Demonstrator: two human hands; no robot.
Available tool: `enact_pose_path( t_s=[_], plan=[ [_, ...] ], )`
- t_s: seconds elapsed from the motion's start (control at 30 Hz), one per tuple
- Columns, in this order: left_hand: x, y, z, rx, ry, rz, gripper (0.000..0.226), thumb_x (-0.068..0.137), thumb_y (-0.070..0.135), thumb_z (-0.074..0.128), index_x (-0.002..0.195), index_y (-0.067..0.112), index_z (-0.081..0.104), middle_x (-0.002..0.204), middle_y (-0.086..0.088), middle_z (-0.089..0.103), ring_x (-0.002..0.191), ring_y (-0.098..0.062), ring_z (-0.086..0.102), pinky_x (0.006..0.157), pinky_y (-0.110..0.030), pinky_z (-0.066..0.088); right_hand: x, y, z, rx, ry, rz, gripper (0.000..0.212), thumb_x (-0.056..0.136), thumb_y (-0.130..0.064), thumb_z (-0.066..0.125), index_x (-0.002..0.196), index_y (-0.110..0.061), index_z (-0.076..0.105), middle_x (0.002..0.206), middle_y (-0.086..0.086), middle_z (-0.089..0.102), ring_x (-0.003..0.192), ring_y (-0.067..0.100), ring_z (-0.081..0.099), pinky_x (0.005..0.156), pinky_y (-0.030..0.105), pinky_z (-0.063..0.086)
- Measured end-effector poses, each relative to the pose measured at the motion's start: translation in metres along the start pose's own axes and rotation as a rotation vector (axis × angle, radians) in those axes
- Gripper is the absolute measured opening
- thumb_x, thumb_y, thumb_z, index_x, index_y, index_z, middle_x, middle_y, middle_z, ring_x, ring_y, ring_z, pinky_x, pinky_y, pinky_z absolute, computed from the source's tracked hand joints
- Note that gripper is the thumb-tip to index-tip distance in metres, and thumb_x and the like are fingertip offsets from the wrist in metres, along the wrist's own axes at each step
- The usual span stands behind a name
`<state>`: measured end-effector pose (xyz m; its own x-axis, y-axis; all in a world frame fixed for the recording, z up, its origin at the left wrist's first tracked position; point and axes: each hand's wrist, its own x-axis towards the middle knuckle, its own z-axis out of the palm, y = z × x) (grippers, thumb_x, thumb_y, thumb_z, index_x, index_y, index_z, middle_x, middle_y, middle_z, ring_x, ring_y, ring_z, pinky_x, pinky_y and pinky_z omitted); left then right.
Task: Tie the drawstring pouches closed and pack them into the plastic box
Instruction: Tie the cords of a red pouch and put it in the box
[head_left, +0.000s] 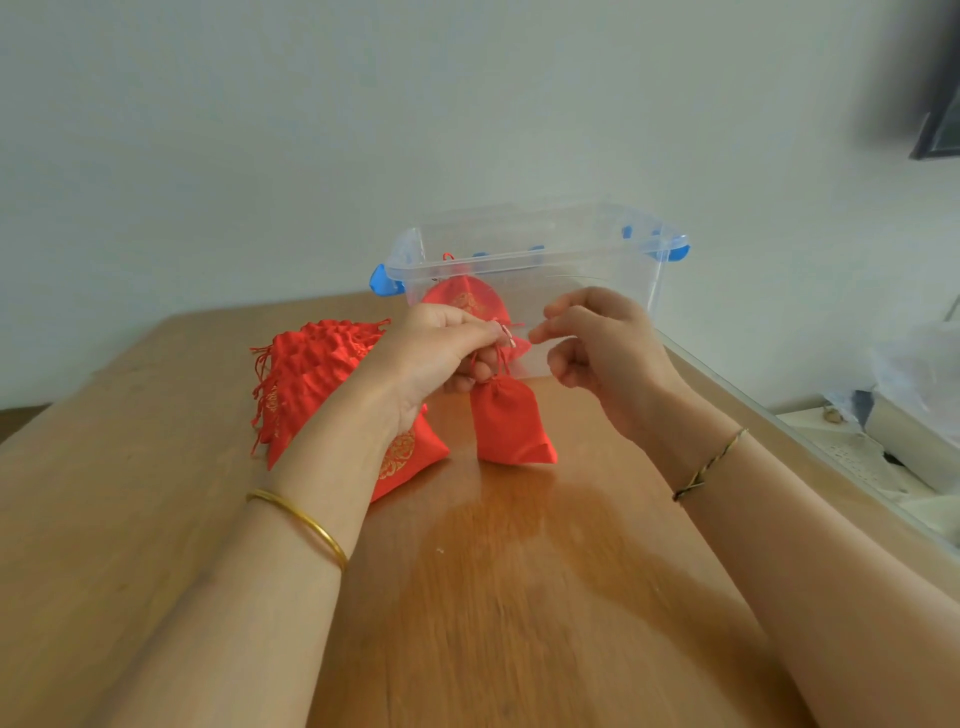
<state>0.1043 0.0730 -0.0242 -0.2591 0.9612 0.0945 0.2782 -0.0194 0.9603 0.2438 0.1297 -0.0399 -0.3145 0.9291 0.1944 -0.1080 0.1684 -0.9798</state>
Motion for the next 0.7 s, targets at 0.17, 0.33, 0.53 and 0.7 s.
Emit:
enact_pose_path(
  t_s=[0.17,0.33,0.53,0.7],
  plan=[
    [0.0,0.0,0.001,-0.006,-0.032,0.02,0.017,0.091,0.014,0.054,0.077,0.01,0.063,0.053,0.006,0.058,0.048,-0.004,0.052,0.048,-0.015,0.039,-0.007,0.001,0.009,-0.168,-0.192,-0.053,0.011,0.084,0.001,0.05,0.091,-0.007,0.049,0.06,0.007,0.055,0.038,0.012,0.044,0.043,0.026,0.031],
    [0.001,-0.003,-0.001,0.012,0.033,0.064,0.011,0.09,0.015,0.057,0.081,0.012,0.063,0.053,0.007,0.061,0.049,-0.004,0.057,0.052,-0.018,0.043,-0.005,0.001,0.007,-0.16,-0.212,-0.071,0.014,0.081,0.003,0.054,0.092,-0.005,0.052,0.06,0.006,0.057,0.041,0.012,0.045,0.044,0.026,0.034],
    [0.001,-0.004,0.0,0.032,0.151,0.119,0.013,0.088,0.01,0.061,0.075,0.013,0.059,0.057,0.001,0.06,0.042,-0.003,0.059,0.04,-0.014,0.041,-0.002,0.008,0.008,-0.397,-0.159,-0.316,0.018,0.073,-0.01,0.074,0.079,-0.016,0.058,0.06,-0.003,0.047,0.055,0.004,0.041,0.056,0.021,0.036],
    [0.001,-0.004,0.002,0.041,0.155,0.134,0.015,0.088,0.007,0.06,0.073,0.012,0.059,0.044,0.007,0.06,0.042,-0.004,0.06,0.036,-0.013,0.039,-0.003,0.009,0.009,-0.534,-0.119,-0.452,0.015,0.072,-0.009,0.073,0.077,-0.018,0.064,0.045,-0.016,0.043,0.049,0.001,0.041,0.05,0.013,0.029]
  ],
)
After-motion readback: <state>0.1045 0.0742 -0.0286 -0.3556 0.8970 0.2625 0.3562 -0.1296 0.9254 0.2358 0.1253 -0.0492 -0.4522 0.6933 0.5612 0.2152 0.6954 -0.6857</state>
